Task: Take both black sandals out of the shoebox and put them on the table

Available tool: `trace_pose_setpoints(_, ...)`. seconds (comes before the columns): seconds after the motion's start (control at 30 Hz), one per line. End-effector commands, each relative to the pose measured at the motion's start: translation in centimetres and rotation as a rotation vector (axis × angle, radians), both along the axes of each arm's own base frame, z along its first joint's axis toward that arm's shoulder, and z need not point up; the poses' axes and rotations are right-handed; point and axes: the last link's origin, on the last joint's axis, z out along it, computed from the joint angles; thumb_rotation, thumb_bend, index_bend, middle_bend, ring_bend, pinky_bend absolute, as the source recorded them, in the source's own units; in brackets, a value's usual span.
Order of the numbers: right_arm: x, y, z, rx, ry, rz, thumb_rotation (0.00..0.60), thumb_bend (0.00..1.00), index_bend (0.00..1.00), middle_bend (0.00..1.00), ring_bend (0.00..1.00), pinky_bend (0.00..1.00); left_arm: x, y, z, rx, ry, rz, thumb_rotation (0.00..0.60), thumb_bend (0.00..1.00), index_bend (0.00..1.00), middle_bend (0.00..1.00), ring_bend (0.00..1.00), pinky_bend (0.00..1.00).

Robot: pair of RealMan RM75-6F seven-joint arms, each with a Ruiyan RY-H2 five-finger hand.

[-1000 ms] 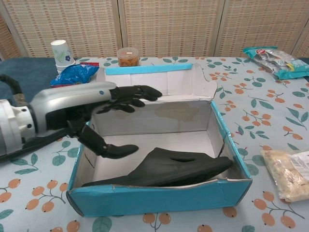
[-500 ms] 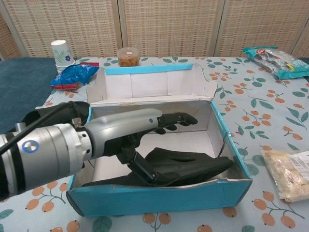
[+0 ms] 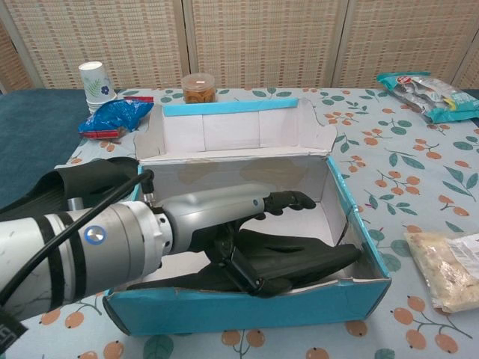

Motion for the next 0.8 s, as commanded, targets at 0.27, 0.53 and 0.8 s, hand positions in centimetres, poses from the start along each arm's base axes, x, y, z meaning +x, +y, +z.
trace_pose_setpoints(0.27, -0.02, 0.09, 0.11, -0.002, -0.004, 0.002, 0.555, 0.2, 0.0, 0.0, 0.0, 0.0, -0.1, 0.41, -0.49, -0.013, 0.137, -0.014, 0.6, 0.36, 0.0, 0.0, 0.0, 0.09)
trace_pose_setpoints(0.53, -0.04, 0.13, 0.18, -0.005, -0.004, 0.002, 0.554, 0.2, 0.0, 0.0, 0.0, 0.0, -0.57, 0.75, -0.34, -0.018, 0.219, -0.021, 0.6, 0.39, 0.12, 0.04, 0.03, 0.16)
trace_pose_setpoints(0.8, -0.08, 0.13, 0.21, -0.009, -0.002, -0.001, 0.555, 0.2, 0.0, 0.0, 0.0, 0.0, -0.63, 1.05, -0.31, 0.028, 0.236, -0.008, 0.6, 0.56, 0.57, 0.41, 0.29, 0.31)
